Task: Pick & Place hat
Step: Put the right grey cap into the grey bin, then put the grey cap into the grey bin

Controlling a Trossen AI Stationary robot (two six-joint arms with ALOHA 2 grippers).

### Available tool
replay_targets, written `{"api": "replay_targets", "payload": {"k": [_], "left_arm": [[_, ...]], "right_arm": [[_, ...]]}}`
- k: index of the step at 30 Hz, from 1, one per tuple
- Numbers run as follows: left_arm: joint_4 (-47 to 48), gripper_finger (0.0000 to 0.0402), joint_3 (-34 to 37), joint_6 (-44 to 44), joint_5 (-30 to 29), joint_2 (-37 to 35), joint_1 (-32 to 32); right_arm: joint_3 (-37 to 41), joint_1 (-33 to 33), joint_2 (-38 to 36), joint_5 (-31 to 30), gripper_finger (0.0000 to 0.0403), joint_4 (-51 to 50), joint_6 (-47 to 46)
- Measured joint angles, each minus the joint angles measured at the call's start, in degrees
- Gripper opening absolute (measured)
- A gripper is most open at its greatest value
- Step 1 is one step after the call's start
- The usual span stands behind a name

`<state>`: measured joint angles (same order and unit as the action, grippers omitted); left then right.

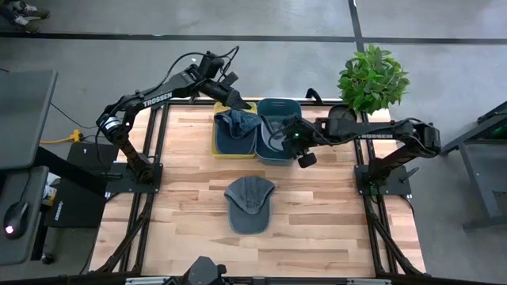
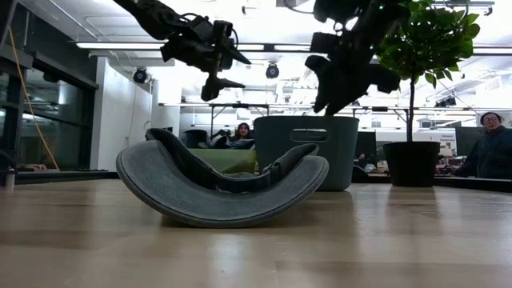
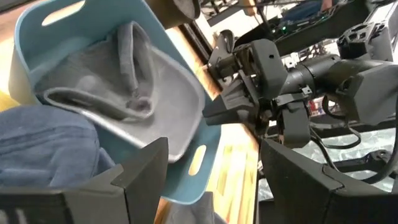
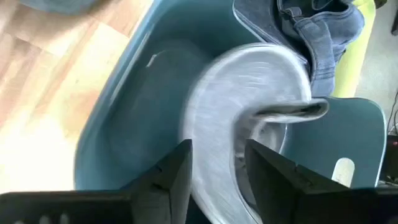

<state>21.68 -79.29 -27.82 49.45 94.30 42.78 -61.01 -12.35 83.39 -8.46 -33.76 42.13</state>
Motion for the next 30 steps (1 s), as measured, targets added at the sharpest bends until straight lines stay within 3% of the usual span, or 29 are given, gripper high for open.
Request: {"api": "replay_targets", "payload": {"k": [8, 14, 22, 30], "left_arm": [[-8.1, 0.0254, -0.02, -8.18, 1.19, -0.02, -0.02], [-4.8, 0.0254, -0.04, -9.75, 1.53, -1.37, -0.04], [9.14, 0.0254, -0.09, -5.45, -11.64, -11.73, -3.39], [18.91, 0.0254, -0.09, -8.35, -27.83, -16.45, -17.06]], "right_arm": [[0.02, 3.65, -6.08, 0.08, 0.0165, -4.72, -4.02], [0.02, 8.14, -13.87, -1.42, 0.0158, -4.91, -13.29], [0.0, 13.5, -23.72, -0.97, 0.0158, -5.95, -32.03], [0.0, 13.92, -25.52, 13.47, 0.0157, -6.2, -56.83]]}}
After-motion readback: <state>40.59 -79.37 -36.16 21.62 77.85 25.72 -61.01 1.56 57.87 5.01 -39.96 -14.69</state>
